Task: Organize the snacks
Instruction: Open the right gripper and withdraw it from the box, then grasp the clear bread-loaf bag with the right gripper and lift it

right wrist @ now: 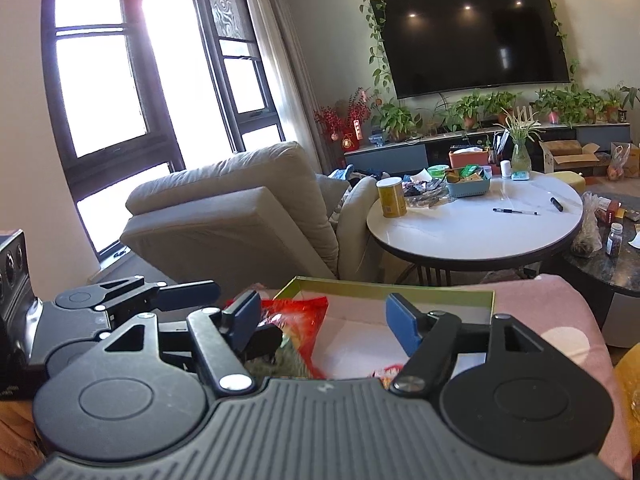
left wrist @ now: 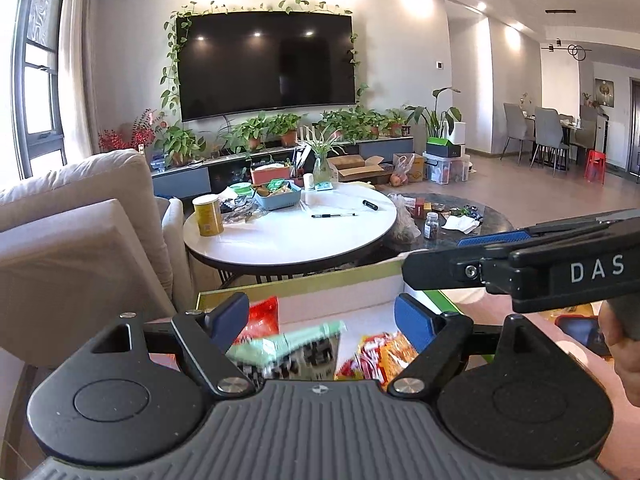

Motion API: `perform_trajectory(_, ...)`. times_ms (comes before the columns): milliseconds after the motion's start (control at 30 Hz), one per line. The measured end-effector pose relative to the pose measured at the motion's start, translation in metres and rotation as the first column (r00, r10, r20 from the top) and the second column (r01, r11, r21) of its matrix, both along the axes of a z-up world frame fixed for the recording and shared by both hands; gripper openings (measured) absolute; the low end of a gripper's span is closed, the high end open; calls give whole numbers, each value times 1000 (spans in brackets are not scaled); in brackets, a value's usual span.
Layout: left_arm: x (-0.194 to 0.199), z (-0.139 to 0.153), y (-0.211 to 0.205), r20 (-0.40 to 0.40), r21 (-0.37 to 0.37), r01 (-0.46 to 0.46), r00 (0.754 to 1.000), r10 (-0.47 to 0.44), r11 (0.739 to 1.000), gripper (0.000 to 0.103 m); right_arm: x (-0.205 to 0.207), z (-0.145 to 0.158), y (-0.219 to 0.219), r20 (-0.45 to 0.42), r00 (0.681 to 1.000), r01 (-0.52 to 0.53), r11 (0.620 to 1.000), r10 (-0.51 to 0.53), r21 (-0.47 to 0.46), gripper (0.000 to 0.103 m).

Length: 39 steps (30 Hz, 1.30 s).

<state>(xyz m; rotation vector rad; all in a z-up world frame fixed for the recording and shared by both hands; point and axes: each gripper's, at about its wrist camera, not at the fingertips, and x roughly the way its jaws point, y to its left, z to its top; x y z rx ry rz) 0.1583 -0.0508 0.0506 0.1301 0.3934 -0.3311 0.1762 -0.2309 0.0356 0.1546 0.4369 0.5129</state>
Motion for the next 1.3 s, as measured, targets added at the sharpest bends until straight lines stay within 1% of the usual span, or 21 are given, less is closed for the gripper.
perform_trajectory(100, -12, -5, 3, -7, -4, -2, 1000, 2, 1000, 79, -7, -4, 0, -11, 1000, 0, 1000, 0, -6, 69)
perform_trajectory(333, -41, -28, 10, -74, -40, 7, 997, -10, 999, 79, -32, -16, -1, -49, 999, 1, 1000, -3, -23, 69)
perform_trajectory(467, -56, -41, 12, -112, -64, 24, 993, -31, 998, 79, -46, -28, -1, -97, 995, 18, 999, -21, -26, 69)
perform_trajectory(667, -75, -58, 7, -153, -64, 52, 986, -61, 997, 79, -65, -42, 1, -167, 985, 42, 999, -46, -30, 69)
perform_trajectory(767, -84, -67, 4, -166, -45, 56, 984, -63, 997, 79, -77, -51, 1, -191, 978, 72, 997, -79, -43, 69)
perform_trajectory(900, -87, -76, 6, -202, -62, 47, 978, -58, 997, 77, -90, -63, -3, -230, 969, 85, 995, -93, -43, 69)
perform_trajectory(1000, -90, -77, 7, -212, -75, 52, 975, -67, 996, 73, -96, -67, -1, -248, 963, 90, 995, -100, -54, 69)
perform_trajectory(1167, -93, -79, 7, -222, -75, 62, 972, -77, 995, 73, -97, -70, 1, -271, 957, 95, 994, -106, -52, 69)
perform_trajectory(1300, -92, -83, 6, -239, -81, 71, 967, -88, 994, 68, -98, -72, 3, -279, 954, 95, 994, -106, -54, 69)
